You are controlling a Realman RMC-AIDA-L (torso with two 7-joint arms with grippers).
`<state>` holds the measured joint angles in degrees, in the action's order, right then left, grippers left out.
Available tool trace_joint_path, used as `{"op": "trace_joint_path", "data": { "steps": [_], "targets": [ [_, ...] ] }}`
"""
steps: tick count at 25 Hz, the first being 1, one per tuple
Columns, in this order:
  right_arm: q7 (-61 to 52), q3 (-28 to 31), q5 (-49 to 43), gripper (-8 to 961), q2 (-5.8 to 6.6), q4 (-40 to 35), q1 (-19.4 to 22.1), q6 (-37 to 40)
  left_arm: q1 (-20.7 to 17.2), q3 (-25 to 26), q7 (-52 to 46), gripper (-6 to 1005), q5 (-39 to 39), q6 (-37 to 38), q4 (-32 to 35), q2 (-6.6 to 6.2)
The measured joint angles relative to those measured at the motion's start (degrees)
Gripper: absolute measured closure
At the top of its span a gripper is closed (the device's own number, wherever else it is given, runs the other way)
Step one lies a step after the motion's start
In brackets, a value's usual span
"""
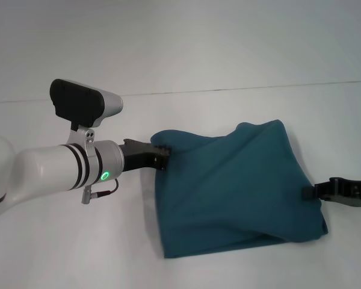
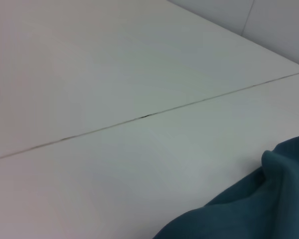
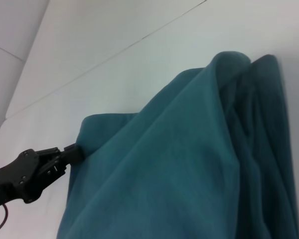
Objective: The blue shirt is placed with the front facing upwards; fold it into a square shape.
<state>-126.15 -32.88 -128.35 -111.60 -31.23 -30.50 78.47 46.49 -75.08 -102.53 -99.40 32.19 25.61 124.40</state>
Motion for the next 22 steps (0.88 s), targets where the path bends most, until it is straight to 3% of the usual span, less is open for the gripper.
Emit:
{"op": "trace_joint_path", "data": {
  "steps": [5, 14, 22],
  "targets": [
    [-0.06, 0.15, 0.13, 917, 0.47, -0.25, 0.66, 0.03, -0.36, 0.03, -0.07, 973, 0.00, -0.08, 0.84, -0.05],
    [-0.75, 0.18, -0.05, 940, 1.54, 0.11, 1.18, -0.11, -1.28, 0.98, -0.94, 969, -0.69, -0.10, 2.31, -0.32],
    [-0.73, 0.18, 0.01, 930, 1.36, -0.16, 0.91, -0.43, -1.60, 1.15, -0.87, 964, -0.72, 0.19, 2.72, -0.31]
  ]
}}
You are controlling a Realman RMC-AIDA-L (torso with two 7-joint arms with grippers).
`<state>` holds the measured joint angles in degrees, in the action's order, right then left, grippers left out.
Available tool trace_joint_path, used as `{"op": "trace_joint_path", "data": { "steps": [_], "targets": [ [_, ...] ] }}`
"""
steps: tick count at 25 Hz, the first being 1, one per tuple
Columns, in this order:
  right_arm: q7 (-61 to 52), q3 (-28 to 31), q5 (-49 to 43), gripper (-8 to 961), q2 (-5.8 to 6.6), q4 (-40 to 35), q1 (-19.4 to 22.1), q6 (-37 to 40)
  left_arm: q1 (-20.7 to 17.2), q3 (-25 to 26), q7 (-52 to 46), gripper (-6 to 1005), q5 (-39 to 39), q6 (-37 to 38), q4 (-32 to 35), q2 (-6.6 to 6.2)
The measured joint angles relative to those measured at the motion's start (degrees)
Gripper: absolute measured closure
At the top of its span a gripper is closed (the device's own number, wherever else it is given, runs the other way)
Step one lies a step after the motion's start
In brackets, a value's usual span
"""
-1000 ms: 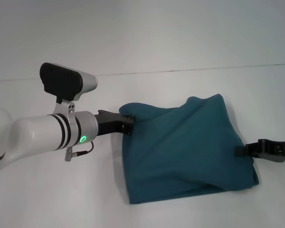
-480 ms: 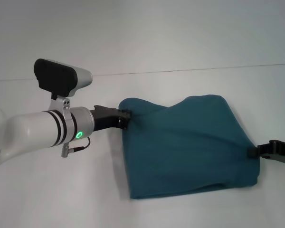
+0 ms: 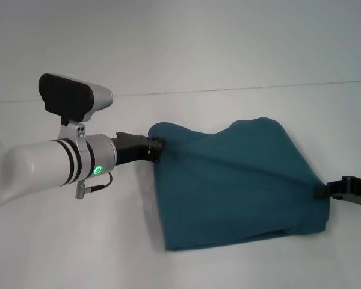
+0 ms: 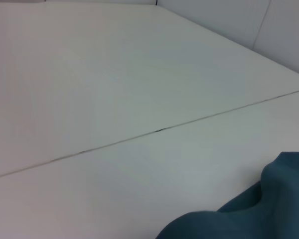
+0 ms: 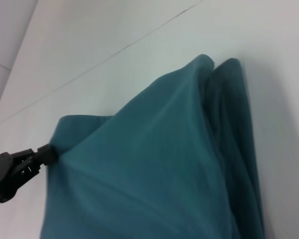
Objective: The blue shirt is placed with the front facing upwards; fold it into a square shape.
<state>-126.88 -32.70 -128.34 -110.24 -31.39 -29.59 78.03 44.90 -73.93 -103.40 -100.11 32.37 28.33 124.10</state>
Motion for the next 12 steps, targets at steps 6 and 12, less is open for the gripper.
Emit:
{"op": "trace_joint_path", "data": {
  "steps": [6, 12],
  "targets": [
    [2.01, 0.13, 1.71, 909, -0.21, -1.45, 0.07, 0.64, -1.45, 0.42, -0.44, 961, -0.09, 3.85, 2.05, -0.07],
    [3.17, 0.13, 6.81, 710, -0.39, -5.47, 2.15, 1.24, -4.65, 4.50, -5.74, 853, -4.03, 7.89, 7.12, -0.15]
  ]
}}
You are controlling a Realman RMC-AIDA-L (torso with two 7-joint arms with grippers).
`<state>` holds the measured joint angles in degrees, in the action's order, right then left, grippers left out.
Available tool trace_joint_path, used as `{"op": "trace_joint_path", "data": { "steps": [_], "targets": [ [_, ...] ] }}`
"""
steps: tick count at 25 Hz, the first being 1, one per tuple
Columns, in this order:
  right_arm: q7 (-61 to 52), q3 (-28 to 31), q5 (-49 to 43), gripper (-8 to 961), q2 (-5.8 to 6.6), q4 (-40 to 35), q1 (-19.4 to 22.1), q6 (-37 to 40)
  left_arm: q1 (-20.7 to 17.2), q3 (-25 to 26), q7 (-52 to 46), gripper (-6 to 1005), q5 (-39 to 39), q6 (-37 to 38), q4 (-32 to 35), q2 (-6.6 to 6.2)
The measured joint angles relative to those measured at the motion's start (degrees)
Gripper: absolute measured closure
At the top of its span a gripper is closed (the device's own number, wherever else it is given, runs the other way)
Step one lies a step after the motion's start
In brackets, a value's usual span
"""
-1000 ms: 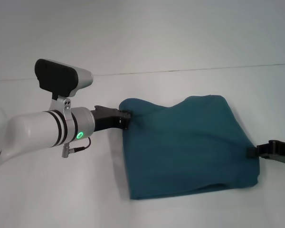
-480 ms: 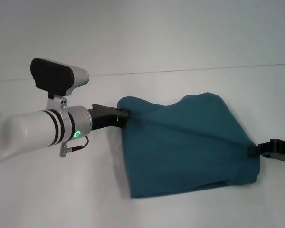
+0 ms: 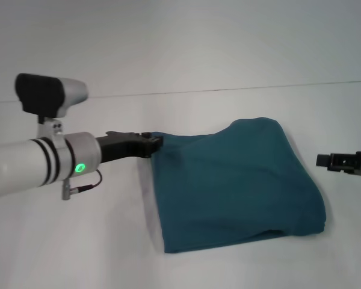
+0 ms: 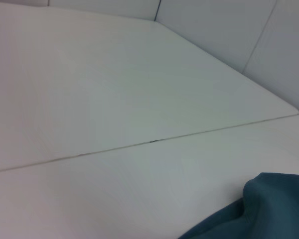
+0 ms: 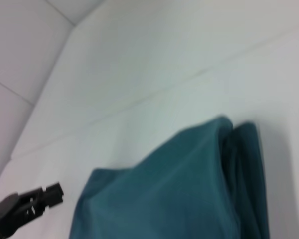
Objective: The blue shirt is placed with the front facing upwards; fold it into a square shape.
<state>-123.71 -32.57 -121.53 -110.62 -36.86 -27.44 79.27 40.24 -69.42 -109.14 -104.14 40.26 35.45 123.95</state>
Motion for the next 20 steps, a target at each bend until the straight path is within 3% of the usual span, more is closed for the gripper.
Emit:
{"op": "trace_joint_path", "data": {
  "steps": [4, 9, 20],
  "targets": [
    [2.32, -0.03, 2.76, 456, 0.26, -1.06, 0.75, 1.28, -1.95, 4.95, -5.13, 758, -6.05, 4.83, 3.45, -0.03],
    [3.45, -0.03, 3.10, 220, 0.19, -1.07, 0.70, 1.49, -3.43, 7.86, -11.73, 639, -12.68, 12.38, 6.31, -0.02],
    [2.85, 0.24, 3.91, 48, 1.68, -2.21, 0.12, 3.48, -4.76, 10.65, -24.80, 266, -21.26, 29.14, 12.63, -0.35]
  ]
}}
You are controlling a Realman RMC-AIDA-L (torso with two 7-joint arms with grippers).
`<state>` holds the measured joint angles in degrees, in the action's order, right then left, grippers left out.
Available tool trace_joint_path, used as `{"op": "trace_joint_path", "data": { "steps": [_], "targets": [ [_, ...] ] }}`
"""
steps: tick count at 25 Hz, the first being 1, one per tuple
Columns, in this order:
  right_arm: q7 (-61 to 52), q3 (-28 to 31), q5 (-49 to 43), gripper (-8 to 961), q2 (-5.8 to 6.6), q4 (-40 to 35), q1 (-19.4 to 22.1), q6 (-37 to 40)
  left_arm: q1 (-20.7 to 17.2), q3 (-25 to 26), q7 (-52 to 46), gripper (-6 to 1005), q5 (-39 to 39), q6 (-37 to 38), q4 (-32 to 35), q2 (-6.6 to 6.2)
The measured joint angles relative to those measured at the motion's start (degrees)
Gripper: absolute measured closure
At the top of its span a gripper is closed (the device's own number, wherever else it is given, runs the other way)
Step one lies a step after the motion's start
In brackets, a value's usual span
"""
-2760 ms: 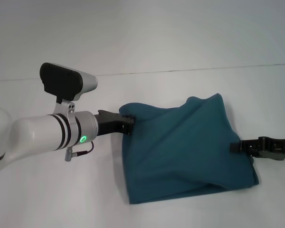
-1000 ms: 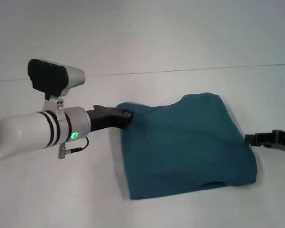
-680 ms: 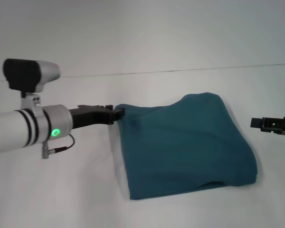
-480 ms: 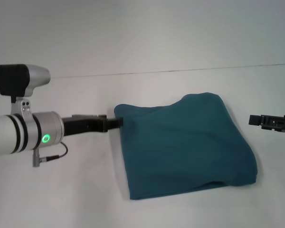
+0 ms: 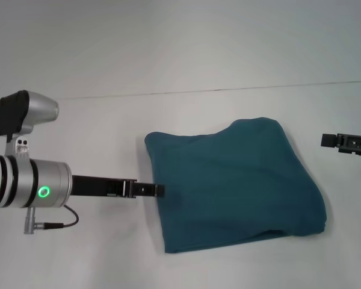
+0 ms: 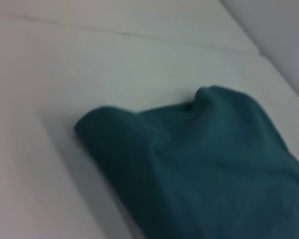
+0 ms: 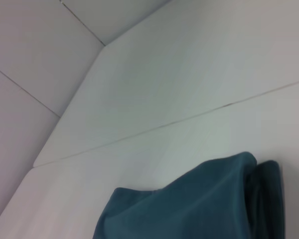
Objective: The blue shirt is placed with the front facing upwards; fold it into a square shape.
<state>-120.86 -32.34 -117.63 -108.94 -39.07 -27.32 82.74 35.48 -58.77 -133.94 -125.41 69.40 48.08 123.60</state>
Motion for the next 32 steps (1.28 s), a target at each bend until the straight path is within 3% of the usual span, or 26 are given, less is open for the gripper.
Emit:
{"op": "trace_joint_path", "data": {
  "steps": [14, 32],
  "targets": [
    [0.01, 0.51, 0.06, 44, 0.67, -1.04, 0.18, 1.54, 0.67, 0.71, -3.99, 244, -3.87, 6.75, 0.03, -0.24],
    [0.01, 1.14, 0.13, 46, 0.67, -1.10, 0.60, 2.15, 3.13, 0.22, -3.39, 244, -3.97, 3.54, -4.98, 0.25]
  ]
}}
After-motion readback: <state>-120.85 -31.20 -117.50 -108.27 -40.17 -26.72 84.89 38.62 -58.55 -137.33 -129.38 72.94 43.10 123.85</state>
